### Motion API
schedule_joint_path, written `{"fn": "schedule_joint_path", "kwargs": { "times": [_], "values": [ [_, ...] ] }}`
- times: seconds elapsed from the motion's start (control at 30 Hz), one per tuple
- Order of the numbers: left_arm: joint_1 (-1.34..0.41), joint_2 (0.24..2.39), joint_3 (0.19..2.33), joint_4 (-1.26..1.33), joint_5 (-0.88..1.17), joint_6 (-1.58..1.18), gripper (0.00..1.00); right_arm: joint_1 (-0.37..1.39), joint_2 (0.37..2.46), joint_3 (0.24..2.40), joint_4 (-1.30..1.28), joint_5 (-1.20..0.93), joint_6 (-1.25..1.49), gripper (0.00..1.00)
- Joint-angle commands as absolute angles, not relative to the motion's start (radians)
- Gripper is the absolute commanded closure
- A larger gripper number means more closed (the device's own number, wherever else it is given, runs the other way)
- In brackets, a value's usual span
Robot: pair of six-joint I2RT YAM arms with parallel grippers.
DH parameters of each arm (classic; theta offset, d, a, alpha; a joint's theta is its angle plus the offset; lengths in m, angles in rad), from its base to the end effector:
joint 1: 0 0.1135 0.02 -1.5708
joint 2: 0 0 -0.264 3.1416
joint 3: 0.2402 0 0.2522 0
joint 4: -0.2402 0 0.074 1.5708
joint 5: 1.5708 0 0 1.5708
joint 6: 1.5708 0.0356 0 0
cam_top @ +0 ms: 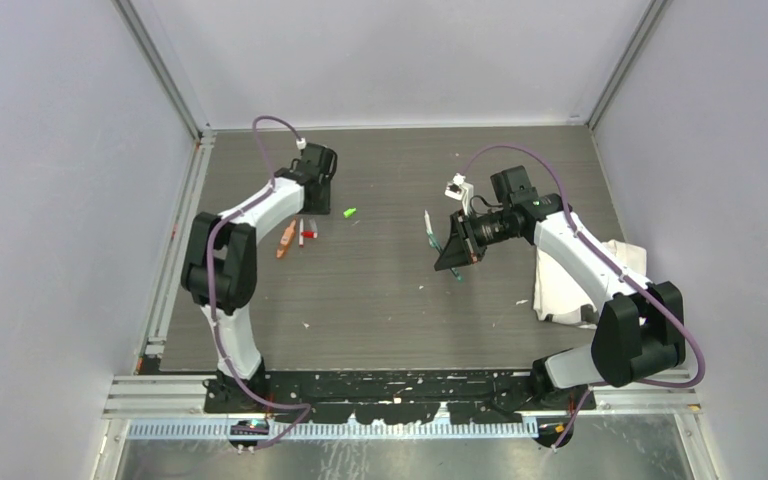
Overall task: Insert the pens into the pen caps
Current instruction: Pick up the pen cap from the center of the board.
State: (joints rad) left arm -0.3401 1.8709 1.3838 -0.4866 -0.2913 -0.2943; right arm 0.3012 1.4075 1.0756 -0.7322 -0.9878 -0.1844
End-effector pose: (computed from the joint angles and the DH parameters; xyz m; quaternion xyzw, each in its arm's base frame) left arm 0.3837 -0.1249 0.2147 -0.0210 0.9464 0.0410 0.3198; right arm 0.2525 0.1096 0.2691 -0.3203 0.7988 0.4710 0.1935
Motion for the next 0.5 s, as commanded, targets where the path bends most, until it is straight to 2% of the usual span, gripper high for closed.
{"fn": "schedule_joint_path", "kwargs": {
  "times": [0.0,0.2,0.47],
  "values": [
    [-0.334,1.943,1.484,-0.595,-0.366,-0.270,0.61,0.302,1.406,1.121,-0.731,-1.003,-0.201,0.99],
    [-0.334,2.001,1.499,-0.608,-0.329,-0.280,0.62,0.301,1.419,1.126,-0.739,-1.005,-0.207,0.99],
    [-0.334,2.053,1.515,-0.624,-0.311,-0.273,0.69,0.302,1.425,1.127,-0.742,-1.006,-0.207,0.99]
  ]
}}
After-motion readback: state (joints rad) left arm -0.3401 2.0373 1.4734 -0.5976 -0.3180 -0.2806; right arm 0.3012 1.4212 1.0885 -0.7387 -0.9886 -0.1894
